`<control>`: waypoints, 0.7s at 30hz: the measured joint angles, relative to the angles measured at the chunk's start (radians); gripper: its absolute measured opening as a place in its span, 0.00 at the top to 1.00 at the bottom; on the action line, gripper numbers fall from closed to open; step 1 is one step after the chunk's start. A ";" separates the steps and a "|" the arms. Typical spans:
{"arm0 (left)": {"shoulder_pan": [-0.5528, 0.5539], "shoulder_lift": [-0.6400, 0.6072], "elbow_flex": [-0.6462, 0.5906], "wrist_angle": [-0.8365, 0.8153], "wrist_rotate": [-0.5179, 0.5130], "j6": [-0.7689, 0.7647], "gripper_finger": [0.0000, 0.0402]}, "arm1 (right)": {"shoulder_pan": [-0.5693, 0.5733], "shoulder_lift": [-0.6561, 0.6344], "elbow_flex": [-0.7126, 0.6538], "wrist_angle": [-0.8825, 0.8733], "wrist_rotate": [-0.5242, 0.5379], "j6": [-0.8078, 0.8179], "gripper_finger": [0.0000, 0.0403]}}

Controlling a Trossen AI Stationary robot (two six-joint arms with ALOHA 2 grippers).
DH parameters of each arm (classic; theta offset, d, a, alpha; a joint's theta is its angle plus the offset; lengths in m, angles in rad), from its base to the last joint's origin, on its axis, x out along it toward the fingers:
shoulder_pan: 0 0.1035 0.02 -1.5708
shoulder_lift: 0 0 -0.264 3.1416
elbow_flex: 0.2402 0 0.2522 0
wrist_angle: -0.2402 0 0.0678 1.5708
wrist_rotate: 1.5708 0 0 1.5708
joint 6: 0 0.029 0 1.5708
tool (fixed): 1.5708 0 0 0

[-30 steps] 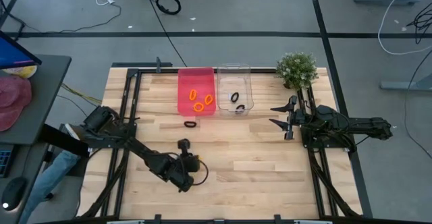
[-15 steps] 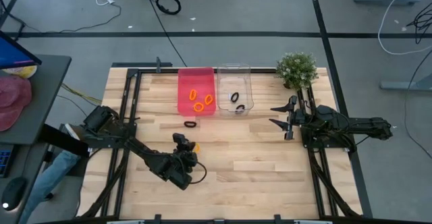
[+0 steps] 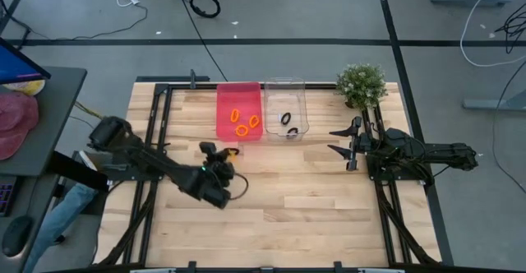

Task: Sort spring keychains
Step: Put the yellow spring keychain into the red bin

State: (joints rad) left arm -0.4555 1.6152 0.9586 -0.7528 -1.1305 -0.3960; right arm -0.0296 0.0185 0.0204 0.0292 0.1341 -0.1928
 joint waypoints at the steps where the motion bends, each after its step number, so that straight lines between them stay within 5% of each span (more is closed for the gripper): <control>1: 0.012 -0.031 -0.020 0.005 -0.004 0.003 0.98 | 0.000 0.000 0.000 0.000 0.000 0.000 0.48; 9: 0.143 -0.327 -0.252 0.292 0.010 0.198 0.98 | 0.000 0.000 0.000 0.000 0.000 0.000 0.48; 15: 0.305 -0.521 -0.408 0.730 0.323 0.508 0.98 | 0.000 0.000 0.000 0.000 0.000 0.000 0.48; 21: 0.489 -0.616 -0.464 0.822 0.510 0.621 0.98 | 0.000 0.000 0.000 0.000 0.000 0.000 0.48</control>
State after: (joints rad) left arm 0.0335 0.9990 0.4945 0.0697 -0.6200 0.2250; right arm -0.0298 0.0185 0.0204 0.0292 0.1345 -0.1926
